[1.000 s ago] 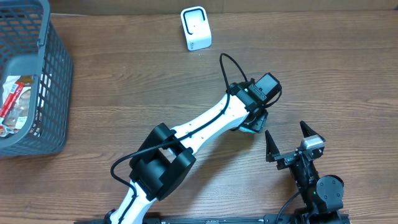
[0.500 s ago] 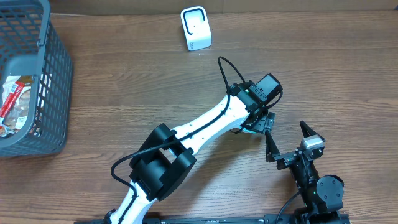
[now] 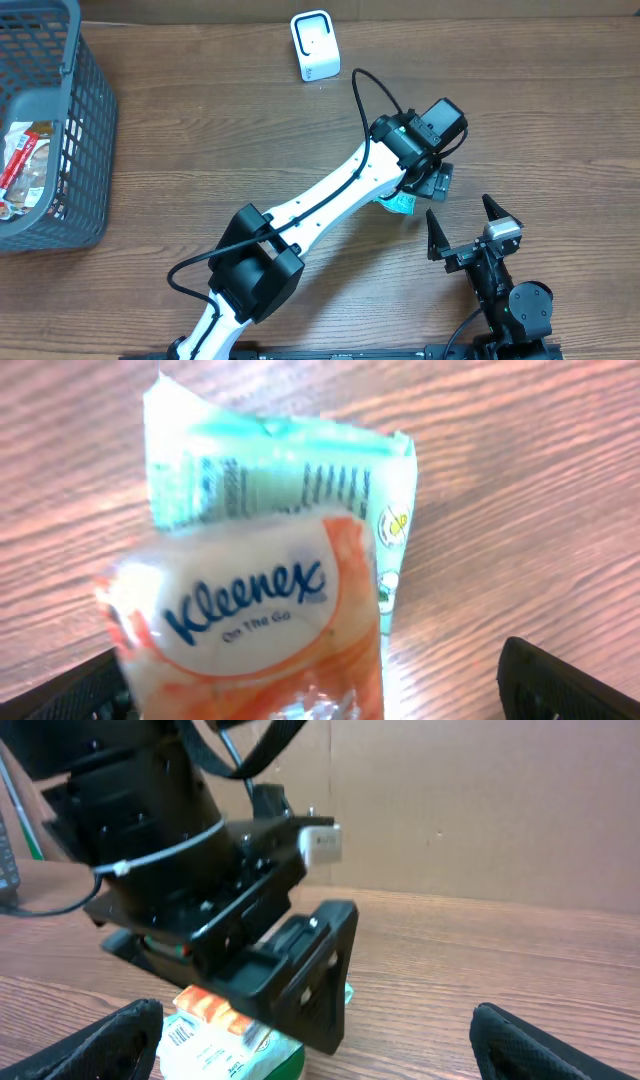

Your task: Scan the item barcode

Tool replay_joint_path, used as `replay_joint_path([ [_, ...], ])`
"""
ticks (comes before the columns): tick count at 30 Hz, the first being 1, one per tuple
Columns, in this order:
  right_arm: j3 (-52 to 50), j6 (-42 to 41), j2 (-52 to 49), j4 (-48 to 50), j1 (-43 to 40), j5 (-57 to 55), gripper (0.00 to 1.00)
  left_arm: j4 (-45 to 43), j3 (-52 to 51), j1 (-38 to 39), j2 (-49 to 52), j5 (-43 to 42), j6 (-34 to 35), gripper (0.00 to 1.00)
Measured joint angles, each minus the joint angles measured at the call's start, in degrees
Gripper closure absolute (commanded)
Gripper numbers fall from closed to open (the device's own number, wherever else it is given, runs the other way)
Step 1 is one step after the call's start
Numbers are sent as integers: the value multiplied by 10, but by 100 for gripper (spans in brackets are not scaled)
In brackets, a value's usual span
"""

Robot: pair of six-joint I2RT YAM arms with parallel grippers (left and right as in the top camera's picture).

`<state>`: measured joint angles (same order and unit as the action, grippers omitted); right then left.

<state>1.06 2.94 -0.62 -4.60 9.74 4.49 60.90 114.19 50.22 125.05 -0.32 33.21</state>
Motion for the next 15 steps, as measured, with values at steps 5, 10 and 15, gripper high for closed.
replay_joint_path([
  [5, 0, 0, 0, 0, 0, 0, 0, 4, 1, -1, 0, 27, -7, 0],
  [10, 0, 0, 0, 0, 0, 0, 0, 4, 1, -1, 0, 37, -8, 7],
  [15, 0, 0, 0, 0, 0, 0, 0, -14, -15, 1, 0, 41, -12, 19],
])
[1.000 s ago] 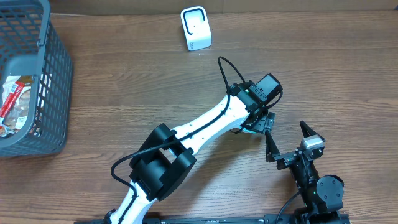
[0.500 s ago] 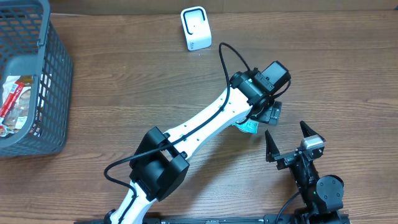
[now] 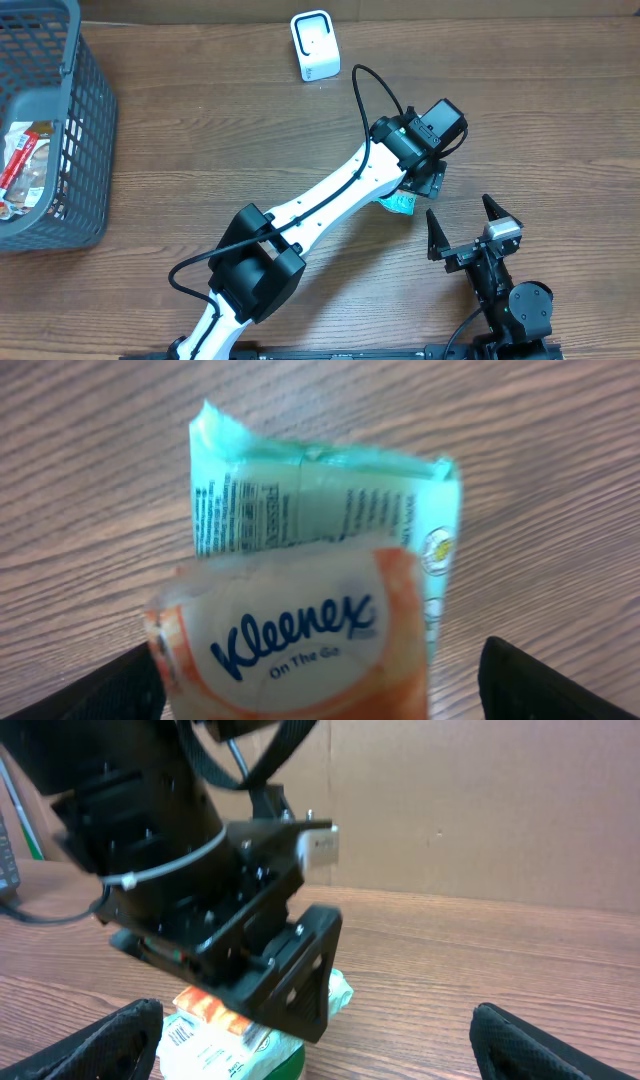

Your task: Scan the item barcode

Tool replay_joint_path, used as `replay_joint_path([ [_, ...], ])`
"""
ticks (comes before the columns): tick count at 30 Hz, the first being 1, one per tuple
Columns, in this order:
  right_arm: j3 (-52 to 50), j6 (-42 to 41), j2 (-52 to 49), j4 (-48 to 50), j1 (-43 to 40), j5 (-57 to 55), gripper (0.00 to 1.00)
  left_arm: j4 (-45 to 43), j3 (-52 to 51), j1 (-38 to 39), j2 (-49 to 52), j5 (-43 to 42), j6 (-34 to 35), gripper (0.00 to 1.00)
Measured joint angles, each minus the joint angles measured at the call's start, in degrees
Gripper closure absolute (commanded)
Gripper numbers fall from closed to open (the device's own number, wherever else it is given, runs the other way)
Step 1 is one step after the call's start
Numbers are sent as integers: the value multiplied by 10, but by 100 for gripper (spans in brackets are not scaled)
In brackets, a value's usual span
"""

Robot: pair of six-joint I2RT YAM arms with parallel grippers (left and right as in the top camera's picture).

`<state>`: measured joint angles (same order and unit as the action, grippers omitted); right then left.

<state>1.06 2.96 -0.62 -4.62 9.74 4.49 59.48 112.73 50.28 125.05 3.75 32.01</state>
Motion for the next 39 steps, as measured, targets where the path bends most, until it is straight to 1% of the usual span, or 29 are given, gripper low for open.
replay_joint_path([
  [2, 0, 0, 0, 0, 0, 0, 0, -5, -13, 0, 0, 0, -3, 30],
  [3, 0, 0, 0, 0, 0, 0, 0, -8, -20, 0, 0, 1, -3, 34],
  [5, 0, 0, 0, 0, 0, 0, 0, -10, -28, 0, 0, 2, -6, 38],
  [8, 0, 0, 0, 0, 0, 0, 0, -16, -29, 0, 0, 2, -7, 41],
  [10, 0, 0, 0, 0, 0, 0, 0, -17, -29, 0, 0, 2, -7, 50],
  [12, 0, 0, 0, 0, 0, 0, 0, -17, -29, 0, 0, 2, -11, 53],
  [28, 0, 0, 0, 0, 0, 0, 0, -8, -28, -2, -12, 4, -24, 51],
  [33, 0, 0, 0, 0, 0, 0, 0, -6, -28, -15, -22, 4, -25, 51],
  [39, 0, 0, 0, 0, 0, 0, 0, 32, -28, -55, -23, 4, -26, 52],
])
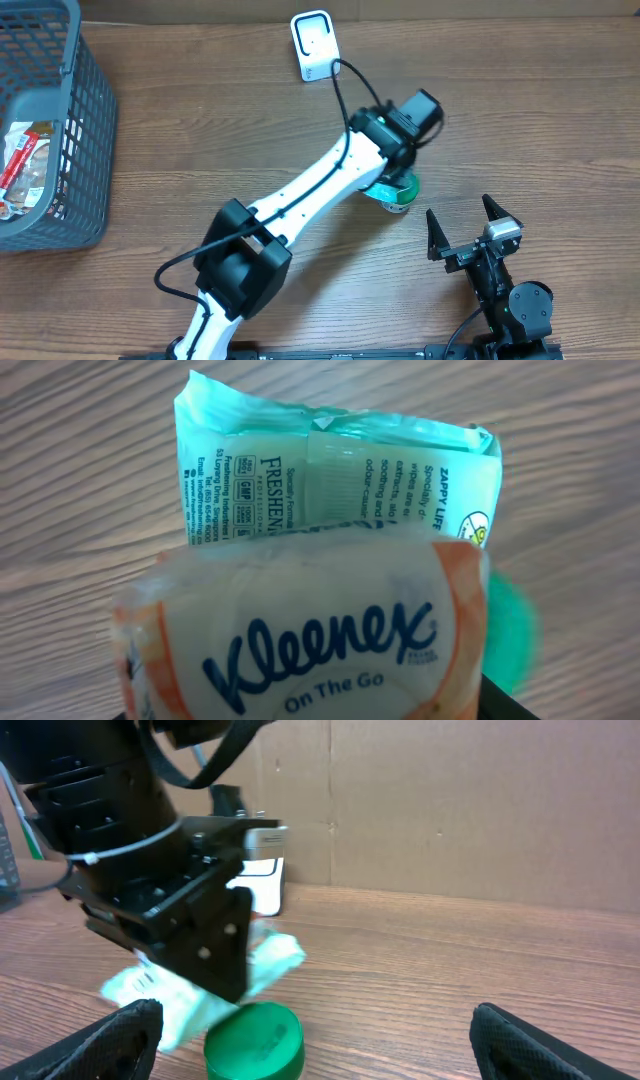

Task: Scan the item barcode
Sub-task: 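Open the left gripper to release the jar, wipes and Kleenex packs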

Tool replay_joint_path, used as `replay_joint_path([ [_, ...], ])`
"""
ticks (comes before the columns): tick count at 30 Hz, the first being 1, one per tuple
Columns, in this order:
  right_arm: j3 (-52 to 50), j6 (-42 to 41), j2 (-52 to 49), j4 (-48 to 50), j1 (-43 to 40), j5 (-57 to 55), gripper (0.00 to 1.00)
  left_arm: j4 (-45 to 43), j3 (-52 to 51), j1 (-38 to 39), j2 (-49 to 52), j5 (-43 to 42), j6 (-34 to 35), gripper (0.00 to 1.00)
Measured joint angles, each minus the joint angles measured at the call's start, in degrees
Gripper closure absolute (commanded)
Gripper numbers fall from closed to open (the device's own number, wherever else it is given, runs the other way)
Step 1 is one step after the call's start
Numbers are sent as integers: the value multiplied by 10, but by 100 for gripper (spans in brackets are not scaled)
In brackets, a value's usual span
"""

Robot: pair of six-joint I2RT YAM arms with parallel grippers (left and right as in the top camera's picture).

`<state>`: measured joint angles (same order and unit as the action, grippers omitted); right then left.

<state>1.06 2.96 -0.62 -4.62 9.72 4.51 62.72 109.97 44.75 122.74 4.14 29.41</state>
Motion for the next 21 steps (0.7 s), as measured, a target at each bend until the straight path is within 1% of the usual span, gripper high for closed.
replay_joint_path([
  [4, 0, 0, 0, 0, 0, 0, 0, 24, 0, -33, 0, 1, 0, 51],
  [8, 0, 0, 0, 0, 0, 0, 0, 33, -1, -54, 0, 19, 0, 51],
  [16, 0, 0, 0, 0, 0, 0, 0, -11, -70, -42, -7, 24, 2, 50],
  [21, 0, 0, 0, 0, 0, 0, 0, -40, -107, -31, -7, -10, 3, 48],
])
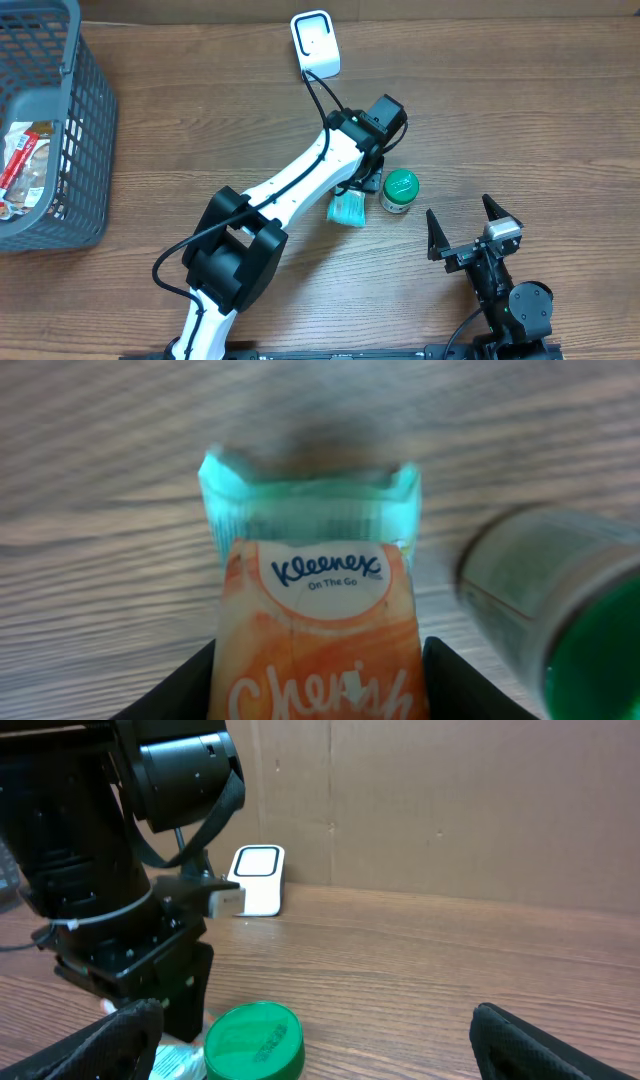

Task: Scan the item barcode
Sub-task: 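Open the left gripper to release the jar, wipes and Kleenex packs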

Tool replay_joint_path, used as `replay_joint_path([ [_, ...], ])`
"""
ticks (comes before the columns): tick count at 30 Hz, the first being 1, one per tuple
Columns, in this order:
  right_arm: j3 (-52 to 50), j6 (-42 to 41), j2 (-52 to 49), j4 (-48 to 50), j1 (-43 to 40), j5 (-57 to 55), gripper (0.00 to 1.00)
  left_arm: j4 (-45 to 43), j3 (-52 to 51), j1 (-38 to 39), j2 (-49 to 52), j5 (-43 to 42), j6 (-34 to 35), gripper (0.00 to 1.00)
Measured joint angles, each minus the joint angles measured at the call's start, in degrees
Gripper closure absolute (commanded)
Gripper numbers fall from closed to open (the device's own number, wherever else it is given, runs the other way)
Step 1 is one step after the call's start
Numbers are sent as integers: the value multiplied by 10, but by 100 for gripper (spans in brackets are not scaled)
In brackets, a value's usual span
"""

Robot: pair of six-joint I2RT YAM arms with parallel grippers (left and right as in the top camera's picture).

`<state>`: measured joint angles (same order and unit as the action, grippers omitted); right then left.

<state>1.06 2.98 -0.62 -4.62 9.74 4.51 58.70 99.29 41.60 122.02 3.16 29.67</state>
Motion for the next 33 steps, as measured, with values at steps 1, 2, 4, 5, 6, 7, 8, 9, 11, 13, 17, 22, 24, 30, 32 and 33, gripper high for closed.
replay_joint_path([
  [1, 0, 0, 0, 0, 0, 0, 0, -3, -2, 3, 0, -9, 0, 48],
  [2, 0, 0, 0, 0, 0, 0, 0, -5, -4, 5, 0, -15, 0, 48],
  [4, 0, 0, 0, 0, 0, 0, 0, -7, -4, 12, 0, -28, 0, 47],
  [5, 0, 0, 0, 0, 0, 0, 0, -8, -4, 15, 0, -32, 0, 47],
  [6, 0, 0, 0, 0, 0, 0, 0, -9, -4, 19, 0, -37, 0, 46],
  [7, 0, 0, 0, 0, 0, 0, 0, -9, -4, 23, 0, -40, 0, 46],
  [8, 0, 0, 0, 0, 0, 0, 0, -9, -4, 26, 0, -43, 0, 46],
  [9, 0, 0, 0, 0, 0, 0, 0, -9, -4, 28, 0, -45, 0, 45],
  [11, 0, 0, 0, 0, 0, 0, 0, -10, -4, 34, 0, -47, 0, 44],
  [13, 0, 0, 0, 0, 0, 0, 0, -16, -4, 37, 0, -50, 2, 43],
  [17, 0, 0, 0, 0, 0, 0, 0, -28, -4, 42, 0, -56, 2, 43],
  [22, 0, 0, 0, 0, 0, 0, 0, -39, -4, 45, 0, -65, 2, 43],
  [24, 0, 0, 0, 0, 0, 0, 0, -42, -5, 46, 0, -66, 2, 43],
  [30, 0, 0, 0, 0, 0, 0, 0, -48, -5, 52, 0, -71, 2, 45],
  [32, 0, 0, 0, 0, 0, 0, 0, -48, -5, 53, 0, -71, 2, 46],
  [33, 0, 0, 0, 0, 0, 0, 0, -50, -5, 53, 0, -71, 2, 47],
])
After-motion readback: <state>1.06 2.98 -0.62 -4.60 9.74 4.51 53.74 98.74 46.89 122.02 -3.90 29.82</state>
